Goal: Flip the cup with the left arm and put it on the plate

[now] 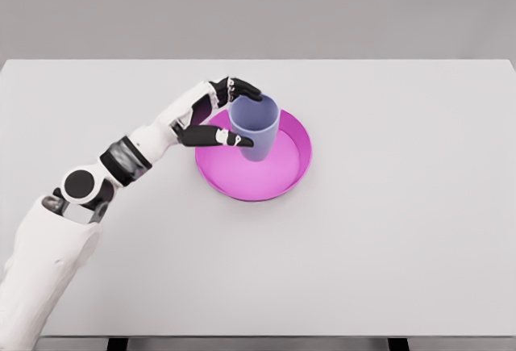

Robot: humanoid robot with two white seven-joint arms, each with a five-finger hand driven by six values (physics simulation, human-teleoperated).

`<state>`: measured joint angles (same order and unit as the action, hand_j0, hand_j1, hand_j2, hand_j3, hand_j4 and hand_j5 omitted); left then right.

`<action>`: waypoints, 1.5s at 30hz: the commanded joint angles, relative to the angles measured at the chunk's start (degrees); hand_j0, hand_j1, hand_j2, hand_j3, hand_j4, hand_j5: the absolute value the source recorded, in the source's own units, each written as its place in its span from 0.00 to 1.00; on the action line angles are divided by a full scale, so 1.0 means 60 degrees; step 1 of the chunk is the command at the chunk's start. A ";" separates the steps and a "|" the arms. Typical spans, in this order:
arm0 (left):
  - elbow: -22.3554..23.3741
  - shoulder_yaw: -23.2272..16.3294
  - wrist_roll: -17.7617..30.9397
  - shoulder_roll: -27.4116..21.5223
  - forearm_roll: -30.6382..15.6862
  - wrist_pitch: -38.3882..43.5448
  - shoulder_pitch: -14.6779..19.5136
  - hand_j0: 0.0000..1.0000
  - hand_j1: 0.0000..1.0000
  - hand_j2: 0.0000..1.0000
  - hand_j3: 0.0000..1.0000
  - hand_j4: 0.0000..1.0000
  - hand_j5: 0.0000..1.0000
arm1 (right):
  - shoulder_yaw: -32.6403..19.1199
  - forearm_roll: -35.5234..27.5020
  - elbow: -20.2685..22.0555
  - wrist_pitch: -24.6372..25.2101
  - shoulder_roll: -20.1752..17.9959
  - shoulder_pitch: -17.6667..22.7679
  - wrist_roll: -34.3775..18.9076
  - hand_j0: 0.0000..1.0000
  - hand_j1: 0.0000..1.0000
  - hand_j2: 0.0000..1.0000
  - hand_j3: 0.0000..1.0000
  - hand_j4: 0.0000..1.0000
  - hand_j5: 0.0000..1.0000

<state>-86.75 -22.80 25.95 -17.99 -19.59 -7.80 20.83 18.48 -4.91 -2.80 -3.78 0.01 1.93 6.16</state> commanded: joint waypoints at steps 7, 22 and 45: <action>0.0440 -0.0096 -0.0018 0.0127 0.0072 -0.0003 0.0015 0.63 0.63 0.63 0.63 0.63 0.63 | -0.0003 -0.0002 -0.0002 -0.0001 -0.0002 0.0000 -0.0001 1.00 1.00 1.00 1.00 1.00 1.00; 0.0631 -0.0214 -0.0018 0.0303 0.0351 -0.0003 0.0000 0.63 0.63 0.63 0.63 0.63 0.63 | -0.0003 -0.0002 -0.0002 -0.0001 -0.0002 0.0000 -0.0001 1.00 1.00 1.00 1.00 1.00 1.00; 0.0162 -0.0214 -0.0224 -0.0692 0.0263 -0.0062 -0.0103 1.00 1.00 1.00 1.00 1.00 1.00 | -0.0003 -0.0002 -0.0002 -0.0001 -0.0002 0.0000 -0.0001 1.00 1.00 1.00 1.00 1.00 1.00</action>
<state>-84.82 -24.04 24.63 -19.47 -17.28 -8.11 20.13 18.49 -4.91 -2.80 -3.78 0.01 1.93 6.16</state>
